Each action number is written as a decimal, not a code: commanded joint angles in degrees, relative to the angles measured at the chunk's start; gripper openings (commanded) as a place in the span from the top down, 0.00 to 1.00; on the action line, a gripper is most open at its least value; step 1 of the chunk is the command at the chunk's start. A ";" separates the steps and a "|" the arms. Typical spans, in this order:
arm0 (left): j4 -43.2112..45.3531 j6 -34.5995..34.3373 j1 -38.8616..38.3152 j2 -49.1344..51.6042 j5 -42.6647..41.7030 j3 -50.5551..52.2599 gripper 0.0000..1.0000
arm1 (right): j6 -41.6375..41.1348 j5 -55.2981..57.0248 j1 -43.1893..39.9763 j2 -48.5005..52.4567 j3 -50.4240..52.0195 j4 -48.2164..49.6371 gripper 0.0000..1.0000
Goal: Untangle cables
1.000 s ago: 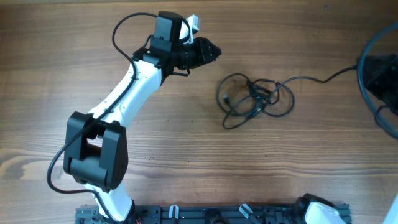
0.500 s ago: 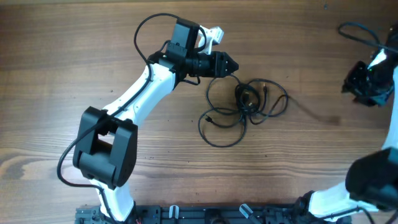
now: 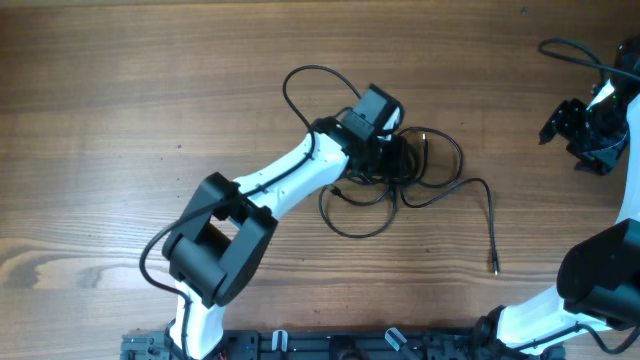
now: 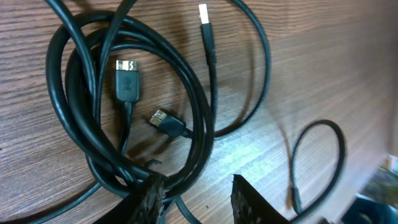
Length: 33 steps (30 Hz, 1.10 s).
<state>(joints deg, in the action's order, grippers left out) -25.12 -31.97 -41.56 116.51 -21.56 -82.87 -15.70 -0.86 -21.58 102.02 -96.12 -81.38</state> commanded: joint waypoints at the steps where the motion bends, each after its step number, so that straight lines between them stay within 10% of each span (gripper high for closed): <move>1: -0.44 -3.04 -0.55 1.09 5.40 -0.70 0.58 | 0.72 -0.46 -0.13 0.63 -0.52 0.09 0.29; 9: 3.50 -7.98 -0.72 5.97 12.00 -0.70 0.50 | 0.72 -0.44 1.49 0.63 -0.52 0.33 0.28; 24: 9.57 -7.89 -0.52 11.37 13.77 -0.72 0.96 | 3.80 -5.25 1.49 0.63 -0.52 1.05 0.28; 33: 9.29 3.08 7.21 -10.64 11.58 -2.38 0.96 | 22.80 -49.72 10.88 0.61 -0.52 11.74 0.38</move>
<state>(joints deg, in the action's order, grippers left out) -16.25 -33.10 -36.42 117.93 -9.63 -83.64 2.48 -32.34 -16.05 102.02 -96.12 -74.02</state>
